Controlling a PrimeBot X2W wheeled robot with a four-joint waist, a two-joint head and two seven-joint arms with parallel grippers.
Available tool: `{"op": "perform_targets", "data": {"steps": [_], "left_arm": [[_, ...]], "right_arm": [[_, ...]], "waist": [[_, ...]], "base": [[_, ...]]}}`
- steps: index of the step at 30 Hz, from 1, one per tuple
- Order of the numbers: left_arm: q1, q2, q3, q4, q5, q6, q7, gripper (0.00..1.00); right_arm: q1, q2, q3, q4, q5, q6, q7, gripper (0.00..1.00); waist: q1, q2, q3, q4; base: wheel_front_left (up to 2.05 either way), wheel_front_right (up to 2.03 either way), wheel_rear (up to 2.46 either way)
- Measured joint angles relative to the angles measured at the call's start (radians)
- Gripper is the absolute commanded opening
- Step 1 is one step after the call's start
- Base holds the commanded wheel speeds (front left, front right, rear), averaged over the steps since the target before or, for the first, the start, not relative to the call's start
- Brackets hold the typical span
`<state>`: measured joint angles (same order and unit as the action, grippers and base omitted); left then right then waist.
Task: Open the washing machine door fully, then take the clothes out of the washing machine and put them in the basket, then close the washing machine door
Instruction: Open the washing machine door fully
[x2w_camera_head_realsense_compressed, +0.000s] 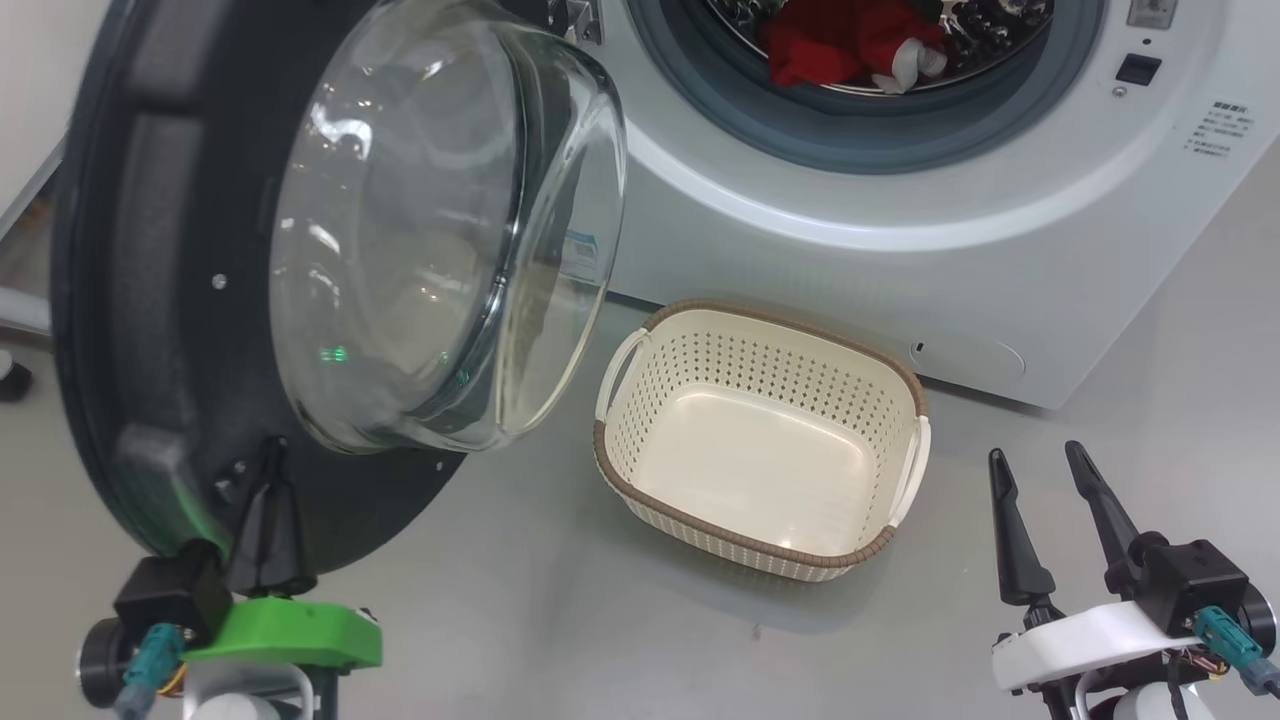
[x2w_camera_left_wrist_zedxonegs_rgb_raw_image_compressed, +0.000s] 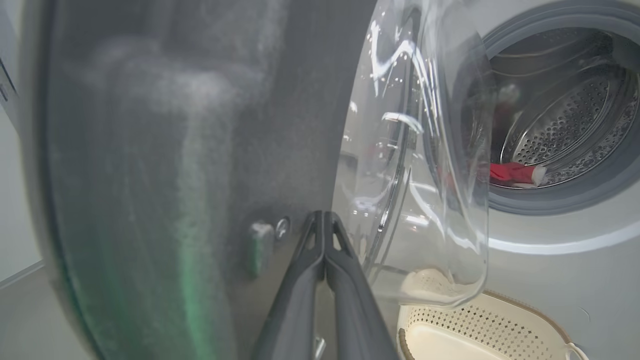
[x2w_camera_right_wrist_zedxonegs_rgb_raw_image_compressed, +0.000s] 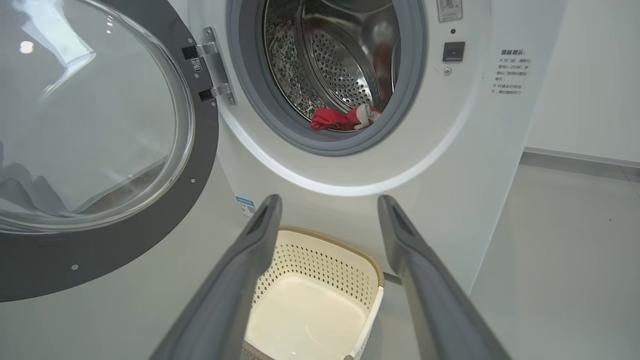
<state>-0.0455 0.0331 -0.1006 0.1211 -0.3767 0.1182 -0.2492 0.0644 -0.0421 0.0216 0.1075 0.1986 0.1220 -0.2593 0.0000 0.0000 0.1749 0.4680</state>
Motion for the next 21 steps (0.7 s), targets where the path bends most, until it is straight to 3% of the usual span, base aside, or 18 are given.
{"op": "perform_targets", "data": {"steps": [21], "left_arm": [[-0.115,-0.012,0.239,0.041,-0.016,0.0,-0.003,0.0]], "right_arm": [[-0.045,-0.026,0.008,-0.021,0.0,0.0,0.0,1.0]], "waist": [[0.0,0.0,0.095,-0.039]], "base": [[0.0,0.0,0.0]]}}
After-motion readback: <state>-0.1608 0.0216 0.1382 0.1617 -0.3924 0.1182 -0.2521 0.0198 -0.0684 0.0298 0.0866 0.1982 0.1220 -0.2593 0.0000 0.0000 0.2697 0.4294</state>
